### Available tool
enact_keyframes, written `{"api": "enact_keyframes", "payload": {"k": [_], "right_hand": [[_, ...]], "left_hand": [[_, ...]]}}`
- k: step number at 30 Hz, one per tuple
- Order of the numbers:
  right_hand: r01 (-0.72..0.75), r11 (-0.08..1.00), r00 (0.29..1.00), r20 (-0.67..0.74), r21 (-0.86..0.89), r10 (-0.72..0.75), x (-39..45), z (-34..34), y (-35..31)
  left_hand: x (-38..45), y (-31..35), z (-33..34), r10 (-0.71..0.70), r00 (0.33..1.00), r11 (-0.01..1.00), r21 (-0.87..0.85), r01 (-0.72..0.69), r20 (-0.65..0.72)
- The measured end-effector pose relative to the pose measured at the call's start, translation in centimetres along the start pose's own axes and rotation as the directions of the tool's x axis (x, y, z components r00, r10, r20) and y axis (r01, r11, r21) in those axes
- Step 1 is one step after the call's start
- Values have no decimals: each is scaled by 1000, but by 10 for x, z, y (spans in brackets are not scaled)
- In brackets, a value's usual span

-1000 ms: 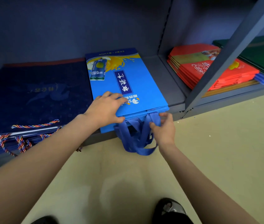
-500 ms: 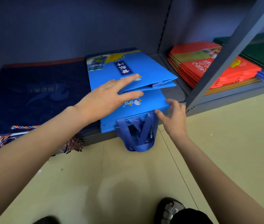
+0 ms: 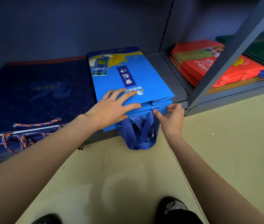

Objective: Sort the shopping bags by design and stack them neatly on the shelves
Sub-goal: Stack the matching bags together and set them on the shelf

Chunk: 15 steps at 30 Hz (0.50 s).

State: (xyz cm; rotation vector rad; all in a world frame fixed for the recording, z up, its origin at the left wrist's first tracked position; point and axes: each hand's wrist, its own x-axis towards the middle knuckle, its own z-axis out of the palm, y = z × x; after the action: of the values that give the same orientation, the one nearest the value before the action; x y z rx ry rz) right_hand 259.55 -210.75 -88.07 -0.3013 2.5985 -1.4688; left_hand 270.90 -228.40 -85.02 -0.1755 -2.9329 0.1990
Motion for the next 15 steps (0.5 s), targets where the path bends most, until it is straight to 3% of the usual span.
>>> {"api": "enact_keyframes", "payload": {"k": [4, 9, 12, 15], "right_hand": [[-14, 1000, 1000, 18, -9, 14, -7, 4, -3], [20, 967, 998, -49, -253, -34, -19, 11, -7], [107, 910, 989, -48, -400, -137, -13, 1, -9], [262, 898, 949, -73, -353, -305, -15, -18, -10]], "left_hand": [[-2, -5, -4, 6, 999, 999, -41, -8, -43], [0, -5, -9, -7, 994, 999, -53, 1, -111], [2, -11, -19, -12, 981, 998, -55, 1, -195], [5, -19, -37, 19, 969, 1000, 26, -13, -246]]}}
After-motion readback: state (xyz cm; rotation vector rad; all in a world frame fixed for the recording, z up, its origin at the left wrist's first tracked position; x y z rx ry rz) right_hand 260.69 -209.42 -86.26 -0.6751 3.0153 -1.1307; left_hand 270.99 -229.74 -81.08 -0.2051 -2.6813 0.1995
